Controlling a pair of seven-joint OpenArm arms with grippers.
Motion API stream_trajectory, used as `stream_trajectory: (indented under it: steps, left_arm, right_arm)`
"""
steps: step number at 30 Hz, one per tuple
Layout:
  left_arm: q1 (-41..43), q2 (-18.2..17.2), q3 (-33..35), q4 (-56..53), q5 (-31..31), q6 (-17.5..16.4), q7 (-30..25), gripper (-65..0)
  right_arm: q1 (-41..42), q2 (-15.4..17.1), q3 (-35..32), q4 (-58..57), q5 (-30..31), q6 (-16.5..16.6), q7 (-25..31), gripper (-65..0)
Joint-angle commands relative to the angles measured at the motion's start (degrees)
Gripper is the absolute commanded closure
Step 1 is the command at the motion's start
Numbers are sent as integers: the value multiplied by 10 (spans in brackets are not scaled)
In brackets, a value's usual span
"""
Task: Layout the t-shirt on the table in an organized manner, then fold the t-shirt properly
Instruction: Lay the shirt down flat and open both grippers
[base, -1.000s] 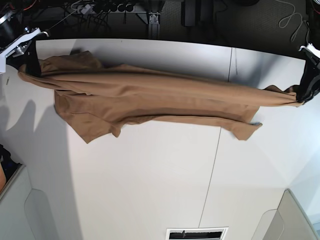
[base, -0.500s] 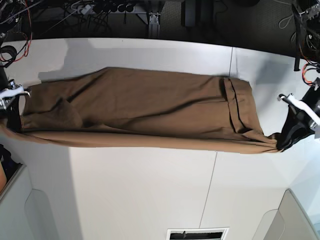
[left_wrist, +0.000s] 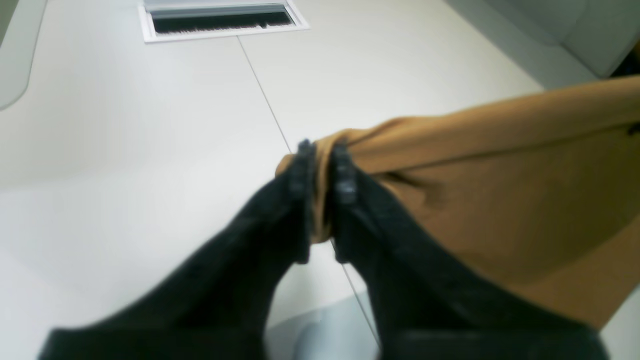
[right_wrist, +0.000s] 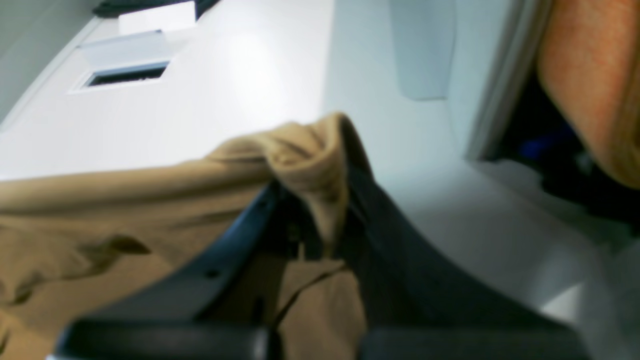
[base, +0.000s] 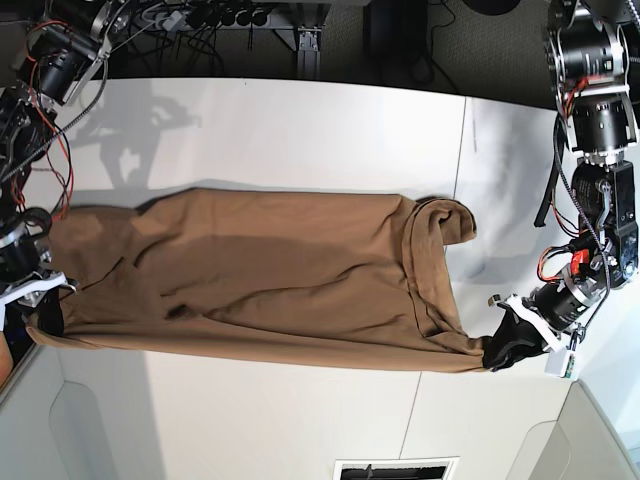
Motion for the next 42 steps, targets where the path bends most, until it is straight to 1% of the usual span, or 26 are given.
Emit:
stream_trajectory:
  steps: [1, 3, 4, 5, 7, 10, 13, 15, 16, 19, 21, 24, 26, 31, 33, 35, 37, 39, 42]
  left_arm:
    - [-20, -8, 7, -9, -8, -1, -13, -203]
    - [-25, -8, 24, -31, -8, -1, -13, -322]
    - [-24, -8, 29, -36, -9, -1, -13, -356]
    - [-24, -8, 31, -40, -9, -1, -8, -362]
    - [-24, -9, 31, -42, -18, -1, 24, -361]
    - [-24, -12, 31, -34, -75, -1, 114, -361]
    - [-15, -27, 31, -14, -152, -1, 194, -361]
    - [-1, -42, 31, 2, -191, -1, 228, -361]
    - [11, -51, 31, 12, -200, -1, 234, -361]
    - [50, -75, 31, 33, -202, -1, 231, -361]
    - [71, -83, 31, 40, -202, -1, 231, -361]
    - [98, -85, 31, 49, -202, -1, 232, -361]
    - [117, -85, 31, 57, -202, -1, 232, -361]
    - [159, -85, 31, 66, -202, -1, 231, -361]
    - [169, -85, 31, 66, -211, -1, 231, -361]
    - [177, -84, 31, 66, -217, -1, 231, -361]
    - [181, -83, 31, 66, -219, -1, 224, -361]
    - [181, -79, 31, 66, -219, -1, 223, -361]
    - [180, -71, 31, 66, -219, -1, 207, -361]
  right_arm:
    - [15, 10, 2, -3, 7, -4, 17, -102]
    - [17, 9, 1, -17, 12, -4, 18, -290]
    - [17, 9, 1, -20, 11, -4, 18, -359]
    - [16, 9, 1, -21, 11, -4, 17, -393]
    - [14, 10, 1, -20, 16, -6, 17, -396]
    - [10, 10, 5, -19, 27, -6, 1, -396]
    - [10, 10, 17, -17, 48, -6, -49, -395]
    - [8, 10, 31, -14, 66, -5, -89, -395]
    - [2, 10, 40, -8, 76, -5, -99, -395]
    - [-29, 10, 67, 13, 91, -5, -100, -395]
    - [-51, 11, 86, 26, 102, -5, -99, -395]
    - [-87, 15, 106, 37, 126, -3, -99, -395]
    - [-113, 20, 107, 37, 136, -3, -99, -395]
    - [-169, 21, 106, 37, 128, -2, -99, -395]
    - [-185, 21, 106, 37, 120, -2, -96, -395]
    - [-199, 21, 106, 37, 102, -2, -77, -395]
    - [-206, 21, 106, 32, 83, -4, -54, -395]
    - [-204, 21, 106, 23, 79, -4, -38, -395]
    - [-191, 21, 106, 10, 75, -3, -30, -395]
